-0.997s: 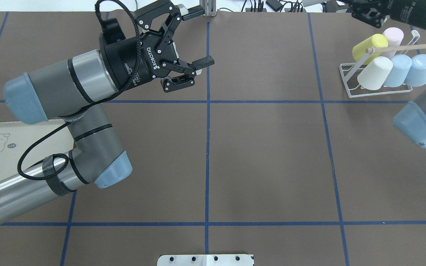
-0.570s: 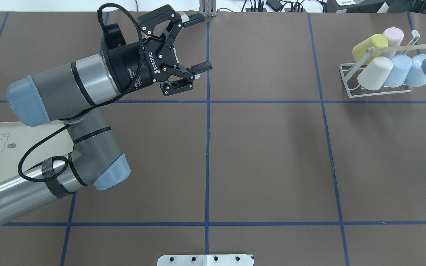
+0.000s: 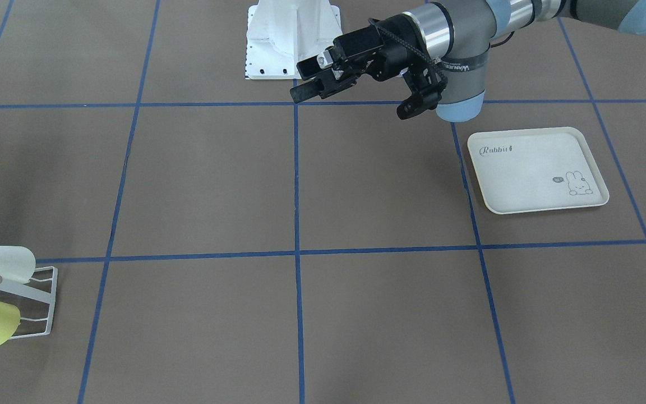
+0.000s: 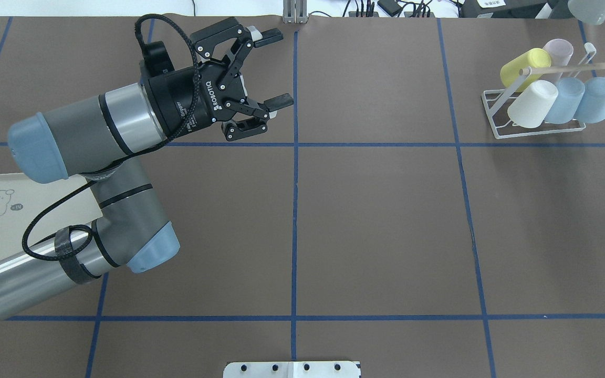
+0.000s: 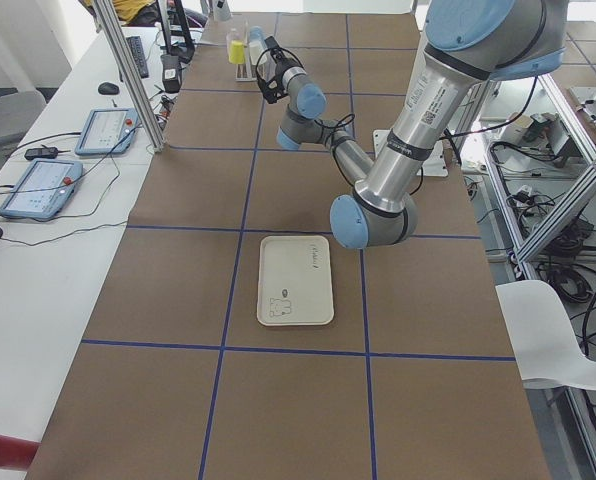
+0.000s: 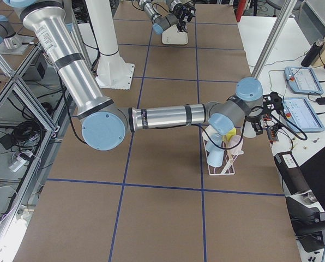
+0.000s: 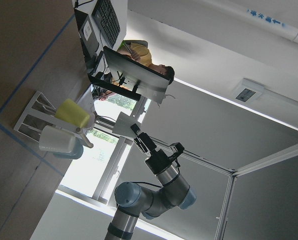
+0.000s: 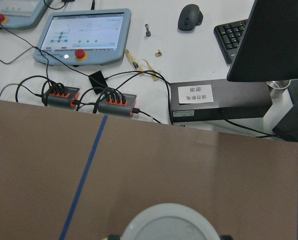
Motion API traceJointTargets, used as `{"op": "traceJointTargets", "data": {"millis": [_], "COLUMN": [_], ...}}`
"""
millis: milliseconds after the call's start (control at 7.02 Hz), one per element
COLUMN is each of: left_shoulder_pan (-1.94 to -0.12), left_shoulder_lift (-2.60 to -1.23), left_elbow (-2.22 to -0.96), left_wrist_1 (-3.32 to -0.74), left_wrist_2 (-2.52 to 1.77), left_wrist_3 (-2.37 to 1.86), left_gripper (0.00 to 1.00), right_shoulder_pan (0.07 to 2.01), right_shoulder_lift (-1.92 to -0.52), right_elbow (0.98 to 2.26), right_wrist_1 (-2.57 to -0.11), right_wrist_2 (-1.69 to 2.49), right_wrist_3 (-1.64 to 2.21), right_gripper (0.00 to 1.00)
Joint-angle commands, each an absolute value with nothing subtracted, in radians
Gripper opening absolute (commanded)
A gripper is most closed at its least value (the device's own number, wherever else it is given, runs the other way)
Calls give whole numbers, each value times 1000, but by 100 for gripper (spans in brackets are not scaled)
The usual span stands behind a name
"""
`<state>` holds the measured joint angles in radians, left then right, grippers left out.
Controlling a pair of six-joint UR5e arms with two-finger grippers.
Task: Transfer IKEA cup to right arm and place on rack
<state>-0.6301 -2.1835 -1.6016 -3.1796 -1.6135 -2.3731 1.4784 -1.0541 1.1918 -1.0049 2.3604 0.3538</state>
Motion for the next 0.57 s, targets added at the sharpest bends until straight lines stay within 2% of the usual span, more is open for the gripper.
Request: {"op": "traceJointTargets", "data": {"millis": [0,427], "left_shoulder_pan": [-629,-629], "left_shoulder_lift": [-2183,-2183], "left_elbow": [-1600,-1586], "left_wrist_1": [-3178,-3178], "left_wrist_2": [-1612,-1611], "left_wrist_3": [-2373,-2373], "left_gripper": [100,100], "right_shoulder_pan": [1490,1459], "right_shoulder_lift": [-1014,-1011], "right_elbow": [1164,1117], "right_wrist_1": [-1250,-1243], "right_wrist_2": [2362,2352], "right_wrist_3": [117,124], "right_gripper": [0,0]}}
